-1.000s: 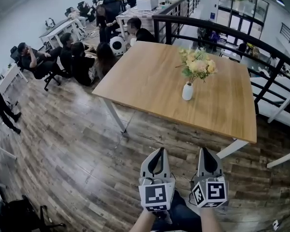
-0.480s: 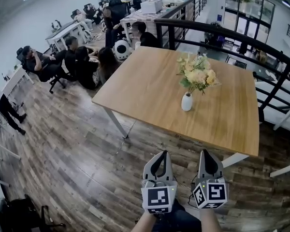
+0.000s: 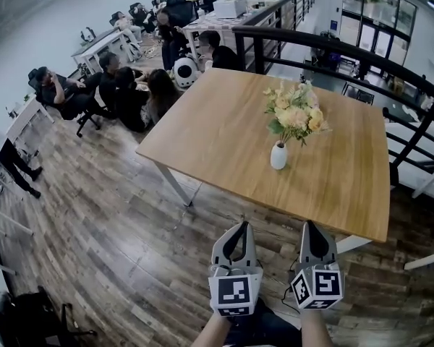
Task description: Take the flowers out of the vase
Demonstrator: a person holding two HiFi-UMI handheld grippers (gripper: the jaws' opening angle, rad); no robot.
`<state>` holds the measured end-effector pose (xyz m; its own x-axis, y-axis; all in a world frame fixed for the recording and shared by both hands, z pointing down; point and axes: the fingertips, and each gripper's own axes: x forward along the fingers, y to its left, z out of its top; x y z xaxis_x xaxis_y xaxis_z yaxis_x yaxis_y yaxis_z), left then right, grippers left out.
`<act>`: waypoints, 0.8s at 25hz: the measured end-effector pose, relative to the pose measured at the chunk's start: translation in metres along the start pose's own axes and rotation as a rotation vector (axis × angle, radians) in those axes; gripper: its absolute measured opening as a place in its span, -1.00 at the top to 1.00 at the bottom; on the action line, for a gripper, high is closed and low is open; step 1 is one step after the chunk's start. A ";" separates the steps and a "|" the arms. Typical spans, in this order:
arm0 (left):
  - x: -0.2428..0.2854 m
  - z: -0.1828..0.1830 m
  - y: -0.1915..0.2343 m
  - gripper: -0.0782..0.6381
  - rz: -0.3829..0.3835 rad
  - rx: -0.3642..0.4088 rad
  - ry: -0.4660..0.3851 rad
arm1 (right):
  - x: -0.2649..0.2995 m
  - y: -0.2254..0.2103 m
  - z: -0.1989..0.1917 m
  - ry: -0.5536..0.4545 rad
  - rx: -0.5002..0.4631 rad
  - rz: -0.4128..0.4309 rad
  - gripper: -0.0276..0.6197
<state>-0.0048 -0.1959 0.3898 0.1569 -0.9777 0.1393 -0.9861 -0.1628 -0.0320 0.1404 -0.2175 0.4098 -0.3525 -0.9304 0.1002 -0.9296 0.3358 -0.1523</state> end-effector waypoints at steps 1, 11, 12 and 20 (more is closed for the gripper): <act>0.002 0.001 0.002 0.71 0.003 0.002 0.001 | 0.003 0.000 0.000 0.001 0.002 0.002 0.94; 0.030 -0.003 0.010 0.71 0.000 -0.004 0.019 | 0.024 -0.006 -0.004 0.014 0.007 0.000 0.94; 0.034 -0.003 0.009 0.71 -0.010 -0.004 0.020 | 0.027 -0.008 -0.004 0.016 0.007 -0.008 0.94; 0.075 -0.008 0.022 0.71 -0.056 -0.018 0.034 | 0.065 -0.015 -0.002 0.020 -0.004 -0.052 0.94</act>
<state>-0.0149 -0.2721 0.4078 0.2105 -0.9620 0.1740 -0.9767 -0.2146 -0.0054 0.1314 -0.2827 0.4210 -0.3060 -0.9435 0.1271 -0.9470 0.2879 -0.1426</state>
